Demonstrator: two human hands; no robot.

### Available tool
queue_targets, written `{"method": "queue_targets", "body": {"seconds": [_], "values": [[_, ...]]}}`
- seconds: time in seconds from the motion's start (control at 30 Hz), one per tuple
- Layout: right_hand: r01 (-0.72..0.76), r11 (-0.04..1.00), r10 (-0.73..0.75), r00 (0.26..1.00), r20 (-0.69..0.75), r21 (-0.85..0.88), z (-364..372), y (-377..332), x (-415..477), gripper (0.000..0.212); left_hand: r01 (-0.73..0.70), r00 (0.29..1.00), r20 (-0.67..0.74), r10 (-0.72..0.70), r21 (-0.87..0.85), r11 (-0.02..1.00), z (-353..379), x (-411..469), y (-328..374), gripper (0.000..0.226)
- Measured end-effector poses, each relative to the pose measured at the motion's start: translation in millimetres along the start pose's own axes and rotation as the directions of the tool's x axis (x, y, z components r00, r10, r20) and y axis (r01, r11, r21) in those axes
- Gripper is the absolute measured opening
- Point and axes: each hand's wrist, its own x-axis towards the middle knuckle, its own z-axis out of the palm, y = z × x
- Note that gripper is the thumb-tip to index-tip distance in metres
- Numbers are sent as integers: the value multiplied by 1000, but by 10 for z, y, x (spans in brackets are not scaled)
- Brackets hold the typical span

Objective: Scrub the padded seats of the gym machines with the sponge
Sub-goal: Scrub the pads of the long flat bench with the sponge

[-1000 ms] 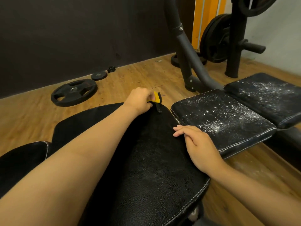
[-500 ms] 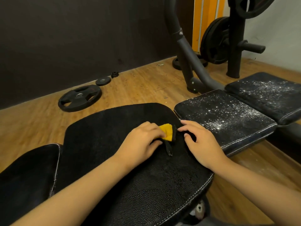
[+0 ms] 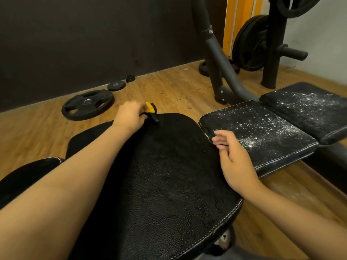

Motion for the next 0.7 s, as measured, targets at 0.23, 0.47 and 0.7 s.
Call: {"method": "queue_targets", "body": {"seconds": [0.23, 0.47, 0.7], "values": [[27, 999, -25, 994, -103, 19, 2, -5, -16, 42, -238, 958, 124, 259, -158, 958, 29, -537, 878, 23], [90, 977, -109, 990, -90, -196, -47, -21, -49, 27, -302, 909, 192, 371, -310, 901, 28, -858, 1463, 17], [378, 790, -352, 924, 147, -483, -328, -182, -273, 16, -297, 942, 50, 331, -335, 894, -28, -1445, 1503, 19]]}}
